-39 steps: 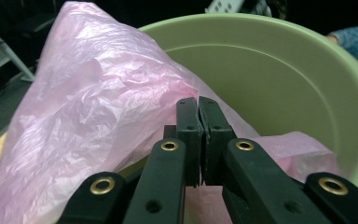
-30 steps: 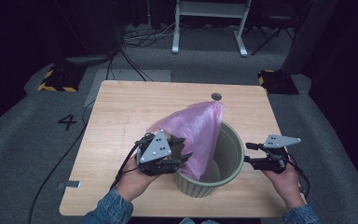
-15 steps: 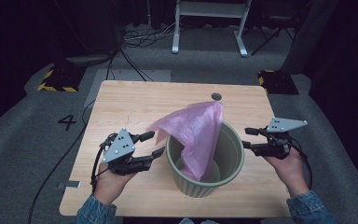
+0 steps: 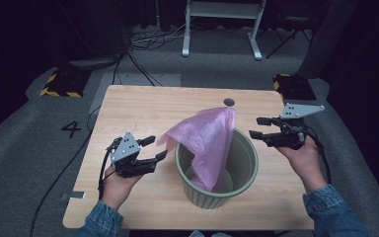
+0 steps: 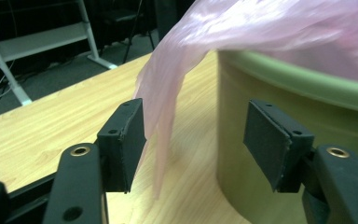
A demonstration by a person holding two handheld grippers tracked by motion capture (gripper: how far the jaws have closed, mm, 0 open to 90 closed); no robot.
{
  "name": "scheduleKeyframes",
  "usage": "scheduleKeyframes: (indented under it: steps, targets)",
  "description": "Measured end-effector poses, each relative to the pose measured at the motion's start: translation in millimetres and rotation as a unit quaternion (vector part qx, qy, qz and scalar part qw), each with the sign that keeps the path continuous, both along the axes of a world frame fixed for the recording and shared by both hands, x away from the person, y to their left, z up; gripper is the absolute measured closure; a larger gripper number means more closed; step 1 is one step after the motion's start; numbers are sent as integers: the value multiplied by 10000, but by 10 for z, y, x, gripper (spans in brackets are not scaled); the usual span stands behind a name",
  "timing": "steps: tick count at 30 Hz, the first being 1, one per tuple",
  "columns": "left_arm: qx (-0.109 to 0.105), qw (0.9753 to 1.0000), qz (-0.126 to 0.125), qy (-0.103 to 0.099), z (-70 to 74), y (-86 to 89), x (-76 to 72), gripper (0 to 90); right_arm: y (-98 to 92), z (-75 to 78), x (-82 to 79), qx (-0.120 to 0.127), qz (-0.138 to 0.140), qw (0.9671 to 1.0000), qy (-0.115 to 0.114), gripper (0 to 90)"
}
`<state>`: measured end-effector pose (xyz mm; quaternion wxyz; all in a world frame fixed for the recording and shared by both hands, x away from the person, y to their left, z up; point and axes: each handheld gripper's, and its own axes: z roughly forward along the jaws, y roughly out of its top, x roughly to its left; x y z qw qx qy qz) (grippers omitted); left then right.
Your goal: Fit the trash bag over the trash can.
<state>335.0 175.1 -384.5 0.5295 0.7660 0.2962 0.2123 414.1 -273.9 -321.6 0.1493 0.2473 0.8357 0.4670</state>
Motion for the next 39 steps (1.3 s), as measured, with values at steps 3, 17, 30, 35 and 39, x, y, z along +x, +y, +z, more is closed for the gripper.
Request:
scheduleKeyframes:
  steps: [3,17,30,35,39]
  targets:
    - [34,10000,50,-40,-17,2,45,366,76,44,46,-10,67,10000,-17,380]
    - [239,9996,69,-109,-29,-211,254,347,457,127,328,165,495,9974,498,339]
    - [-70,9992,-50,-397,174,-246,172,894,558,190,63,-332,912,9949,286,885]
    - [-74,9981,-206,-574,242,-249,20,894,521,193,-169,-566,1093,9921,228,886]
    - [-15,9964,-381,-763,283,-253,-221,893,452,122,-445,-814,1154,9895,302,883]
